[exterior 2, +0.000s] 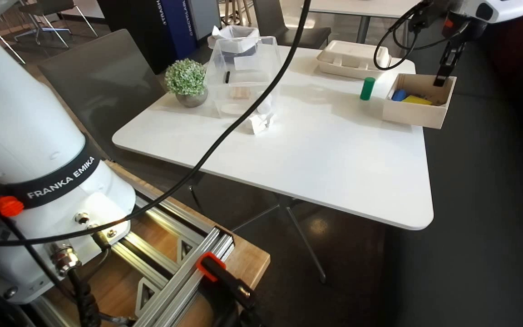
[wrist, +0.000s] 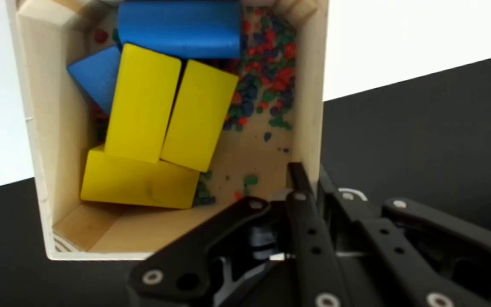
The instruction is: Remove the wooden box from the lunchbox and put it on the table
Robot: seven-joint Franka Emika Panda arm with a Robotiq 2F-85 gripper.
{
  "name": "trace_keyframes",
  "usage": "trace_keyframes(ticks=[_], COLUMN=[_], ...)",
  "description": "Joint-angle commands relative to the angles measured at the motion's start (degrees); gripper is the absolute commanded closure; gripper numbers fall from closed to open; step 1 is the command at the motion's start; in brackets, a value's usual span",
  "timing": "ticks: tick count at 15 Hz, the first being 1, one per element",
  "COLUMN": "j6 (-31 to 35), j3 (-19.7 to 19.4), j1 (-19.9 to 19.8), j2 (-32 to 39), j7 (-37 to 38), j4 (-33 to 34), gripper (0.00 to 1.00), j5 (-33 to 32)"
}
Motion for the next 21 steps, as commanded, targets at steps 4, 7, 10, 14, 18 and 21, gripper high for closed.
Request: trace_keyframes(ticks=[4, 7, 10, 14, 18, 21], j6=[-6.48, -9.4, -11.39, -13.41, -14.96, -15.7], j3=[1.22, 1.48, 1.72, 2.22, 1.96, 2.04], j1=[-1.37, -1.43, -1.3, -1.26, -0.88, -0.89], j2=[3.81, 4.65, 5.66, 6.92, 7.09, 7.26], j7=[0.89, 0.12, -0.35, -1.27, -2.63, -4.1], j4=[6.66, 8.16, 9.78, 11.63, 11.93, 12.18], gripper=[0.98, 0.98, 0.98, 0.98, 0.98, 0.98], j5=[-0.62, -1.18, -1.56, -1.86, -1.47, -1.48])
